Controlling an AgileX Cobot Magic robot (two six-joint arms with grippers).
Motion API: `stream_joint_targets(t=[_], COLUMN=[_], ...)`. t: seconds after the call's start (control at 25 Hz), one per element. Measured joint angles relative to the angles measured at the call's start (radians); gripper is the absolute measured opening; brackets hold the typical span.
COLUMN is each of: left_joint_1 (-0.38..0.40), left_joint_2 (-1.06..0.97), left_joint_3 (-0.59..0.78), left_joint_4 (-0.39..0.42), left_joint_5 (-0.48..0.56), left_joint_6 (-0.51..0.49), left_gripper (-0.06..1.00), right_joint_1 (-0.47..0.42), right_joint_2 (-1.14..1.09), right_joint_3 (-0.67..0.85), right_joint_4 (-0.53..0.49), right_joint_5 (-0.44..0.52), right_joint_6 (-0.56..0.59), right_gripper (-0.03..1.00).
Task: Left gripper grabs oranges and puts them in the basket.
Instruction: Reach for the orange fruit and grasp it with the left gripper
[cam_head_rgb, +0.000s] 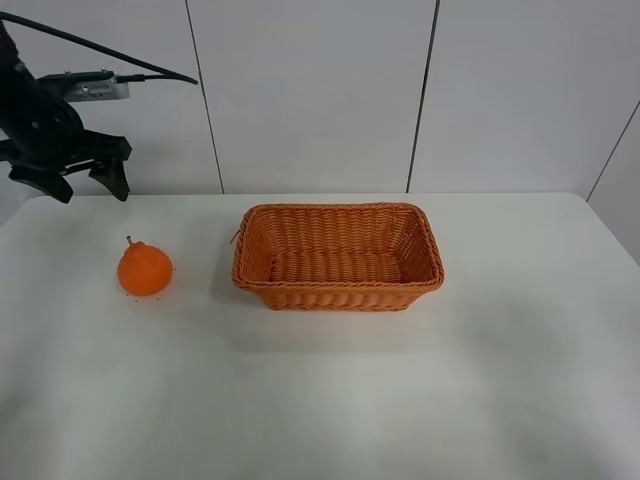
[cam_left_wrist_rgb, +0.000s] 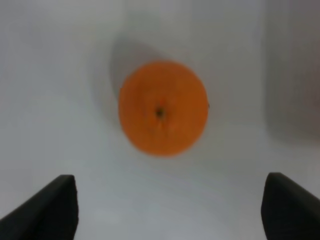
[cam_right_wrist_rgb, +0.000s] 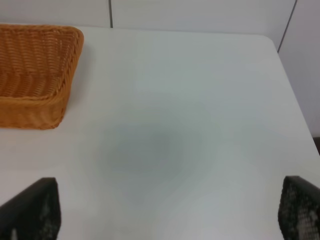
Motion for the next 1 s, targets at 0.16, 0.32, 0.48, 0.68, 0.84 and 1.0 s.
stream_joint_targets(t=[0.16, 0.32, 0.48, 0.68, 0.84, 1.0], left_joint_1=[0.0, 0.0, 0.0, 0.0, 0.0, 0.0], left_joint_2=[0.128, 0.216, 0.271, 0.316, 0.35, 0.382], left_joint_3=[-0.079, -0.089, -0.089, -0.089, -0.089, -0.089], left_joint_4=[0.0, -0.006, -0.012, -0.035, -0.045, -0.042], left_joint_5=[-0.001, 0.0, -0.002, -0.023, -0.045, -0.056], left_joint_6=[0.001, 0.001, 0.001, 0.008, 0.027, 0.03], left_gripper=[0.85, 0.85, 0.85, 0.85, 0.85, 0.85], right_joint_1=[0.0, 0.0, 0.0, 0.0, 0.0, 0.0], right_joint_2=[0.0, 0.0, 0.0, 0.0, 0.0, 0.0], right_joint_3=[0.0, 0.0, 0.0, 0.0, 0.0, 0.0], right_joint_4=[0.0, 0.0, 0.0, 0.0, 0.0, 0.0], right_joint_5=[0.0, 0.0, 0.0, 0.0, 0.0, 0.0], right_joint_6=[0.0, 0.0, 0.0, 0.0, 0.0, 0.0], right_gripper=[0.69, 0.69, 0.69, 0.69, 0.69, 0.69])
